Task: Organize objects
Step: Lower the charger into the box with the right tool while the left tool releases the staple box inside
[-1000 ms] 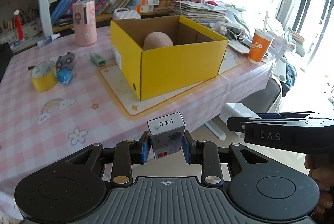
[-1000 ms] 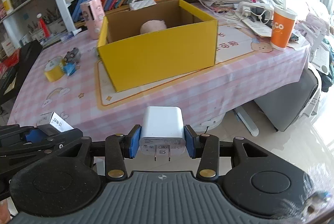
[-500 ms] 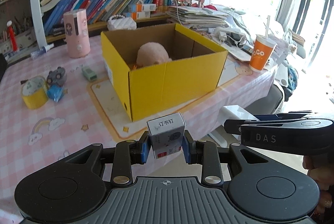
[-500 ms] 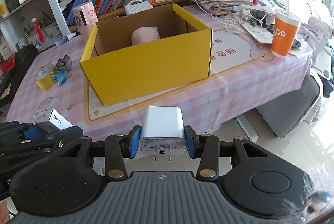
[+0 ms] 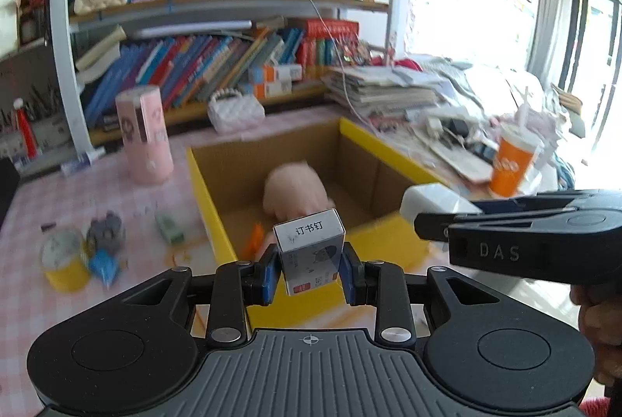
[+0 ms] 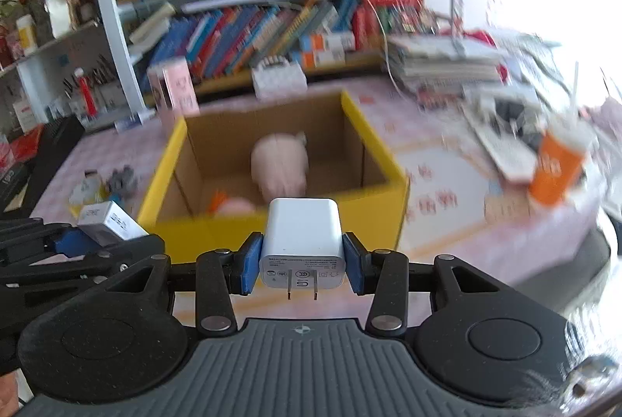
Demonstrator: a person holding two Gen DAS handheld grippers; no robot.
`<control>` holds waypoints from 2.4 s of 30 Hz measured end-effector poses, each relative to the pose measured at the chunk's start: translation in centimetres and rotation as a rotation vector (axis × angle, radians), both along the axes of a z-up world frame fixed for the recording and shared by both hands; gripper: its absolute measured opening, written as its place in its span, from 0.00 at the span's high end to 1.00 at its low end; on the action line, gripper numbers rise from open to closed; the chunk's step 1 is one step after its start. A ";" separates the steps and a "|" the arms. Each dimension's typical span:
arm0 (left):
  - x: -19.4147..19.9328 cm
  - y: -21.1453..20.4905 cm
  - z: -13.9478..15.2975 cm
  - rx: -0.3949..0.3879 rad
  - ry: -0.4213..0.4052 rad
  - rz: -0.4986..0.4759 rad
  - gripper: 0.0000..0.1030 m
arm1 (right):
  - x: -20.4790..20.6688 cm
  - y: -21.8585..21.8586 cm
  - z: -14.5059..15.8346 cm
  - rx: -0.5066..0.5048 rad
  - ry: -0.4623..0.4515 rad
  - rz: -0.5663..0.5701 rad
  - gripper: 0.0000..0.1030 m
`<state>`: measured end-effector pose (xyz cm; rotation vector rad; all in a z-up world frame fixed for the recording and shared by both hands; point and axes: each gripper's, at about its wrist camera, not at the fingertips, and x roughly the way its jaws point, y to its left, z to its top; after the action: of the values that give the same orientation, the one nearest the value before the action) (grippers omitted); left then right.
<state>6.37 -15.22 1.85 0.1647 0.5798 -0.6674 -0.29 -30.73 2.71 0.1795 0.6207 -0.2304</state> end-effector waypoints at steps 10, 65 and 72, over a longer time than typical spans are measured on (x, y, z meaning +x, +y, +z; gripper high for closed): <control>5.1 -3.9 -0.5 0.054 -0.016 0.093 0.71 | 7.5 -3.4 0.9 -0.098 -0.004 0.174 0.60; 13.1 -10.6 -6.1 0.216 0.115 0.144 0.68 | 14.4 -8.5 -5.2 0.114 0.264 0.383 0.60; 11.4 -9.9 -4.7 0.151 0.048 0.156 0.43 | 13.5 -8.0 -4.8 0.083 0.219 0.358 0.57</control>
<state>17.80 -25.13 -2.84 0.2419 0.6825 -0.4770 13.21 -38.73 -2.07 0.1207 0.8678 0.1233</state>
